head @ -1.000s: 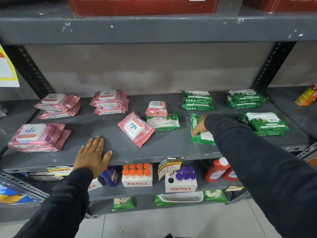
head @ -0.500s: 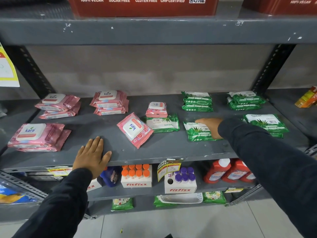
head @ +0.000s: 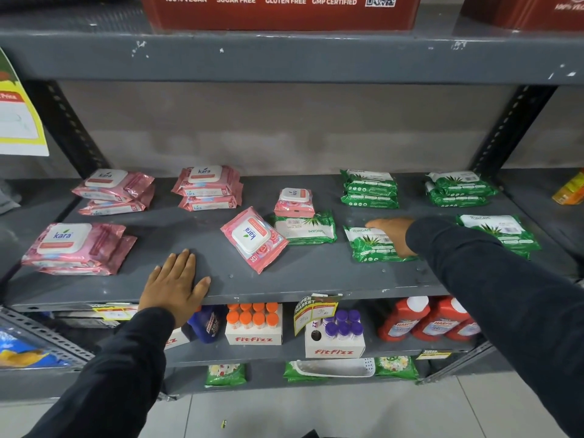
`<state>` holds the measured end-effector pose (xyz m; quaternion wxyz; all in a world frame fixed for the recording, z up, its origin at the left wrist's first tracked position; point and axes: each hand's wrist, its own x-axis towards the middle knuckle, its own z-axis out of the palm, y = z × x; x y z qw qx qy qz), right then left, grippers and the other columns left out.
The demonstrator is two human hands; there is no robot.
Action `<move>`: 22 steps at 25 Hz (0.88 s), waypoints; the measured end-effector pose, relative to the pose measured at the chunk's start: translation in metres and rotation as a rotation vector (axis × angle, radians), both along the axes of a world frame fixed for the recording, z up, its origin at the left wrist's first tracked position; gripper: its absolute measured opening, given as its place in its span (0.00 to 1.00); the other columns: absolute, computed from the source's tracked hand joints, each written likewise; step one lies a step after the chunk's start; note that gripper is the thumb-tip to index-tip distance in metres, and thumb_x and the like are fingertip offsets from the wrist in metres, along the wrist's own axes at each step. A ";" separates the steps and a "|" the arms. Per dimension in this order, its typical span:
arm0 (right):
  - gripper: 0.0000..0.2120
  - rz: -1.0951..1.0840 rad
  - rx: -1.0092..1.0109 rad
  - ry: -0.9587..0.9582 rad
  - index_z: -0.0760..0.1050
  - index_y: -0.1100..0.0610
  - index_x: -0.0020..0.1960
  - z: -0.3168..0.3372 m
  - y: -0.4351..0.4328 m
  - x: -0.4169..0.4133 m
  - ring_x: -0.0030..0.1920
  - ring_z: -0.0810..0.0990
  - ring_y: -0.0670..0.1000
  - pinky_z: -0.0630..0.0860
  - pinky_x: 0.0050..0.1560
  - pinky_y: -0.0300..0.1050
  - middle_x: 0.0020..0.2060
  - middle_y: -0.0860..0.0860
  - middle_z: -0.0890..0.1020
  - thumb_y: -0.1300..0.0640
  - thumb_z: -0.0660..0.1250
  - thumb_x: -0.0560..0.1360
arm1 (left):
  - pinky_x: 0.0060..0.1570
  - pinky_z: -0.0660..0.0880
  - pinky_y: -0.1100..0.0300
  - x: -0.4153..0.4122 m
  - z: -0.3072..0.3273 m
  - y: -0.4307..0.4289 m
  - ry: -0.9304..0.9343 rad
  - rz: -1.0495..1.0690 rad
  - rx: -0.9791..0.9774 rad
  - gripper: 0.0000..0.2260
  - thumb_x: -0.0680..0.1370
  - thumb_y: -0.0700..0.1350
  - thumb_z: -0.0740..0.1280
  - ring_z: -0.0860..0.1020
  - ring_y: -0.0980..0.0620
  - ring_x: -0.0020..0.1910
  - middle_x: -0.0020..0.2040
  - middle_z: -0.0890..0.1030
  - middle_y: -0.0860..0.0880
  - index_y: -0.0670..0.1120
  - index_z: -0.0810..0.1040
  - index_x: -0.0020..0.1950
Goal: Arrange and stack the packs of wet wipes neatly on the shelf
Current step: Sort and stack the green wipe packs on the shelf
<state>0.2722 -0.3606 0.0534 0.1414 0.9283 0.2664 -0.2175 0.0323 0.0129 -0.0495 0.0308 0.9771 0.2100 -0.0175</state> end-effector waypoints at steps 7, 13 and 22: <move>0.42 -0.010 -0.006 -0.018 0.52 0.51 0.77 0.004 0.008 -0.006 0.46 0.74 0.52 0.70 0.36 0.41 0.70 0.54 0.70 0.74 0.65 0.70 | 0.74 0.45 0.51 -0.001 0.001 -0.001 -0.007 0.001 0.017 0.35 0.74 0.64 0.40 0.46 0.49 0.77 0.78 0.47 0.48 0.46 0.47 0.76; 0.43 -0.022 -0.011 -0.023 0.52 0.51 0.77 0.000 0.008 -0.006 0.63 0.75 0.57 0.69 0.45 0.41 0.72 0.55 0.67 0.74 0.66 0.70 | 0.73 0.47 0.50 0.000 0.000 0.000 -0.037 -0.002 0.022 0.38 0.71 0.65 0.37 0.48 0.48 0.76 0.78 0.50 0.49 0.46 0.50 0.76; 0.50 -0.101 -0.024 0.102 0.45 0.51 0.79 0.010 0.011 -0.001 0.66 0.73 0.57 0.75 0.54 0.43 0.75 0.55 0.63 0.65 0.73 0.69 | 0.74 0.47 0.50 -0.001 0.000 -0.002 -0.034 0.001 0.013 0.39 0.70 0.66 0.37 0.48 0.48 0.76 0.78 0.50 0.48 0.45 0.51 0.76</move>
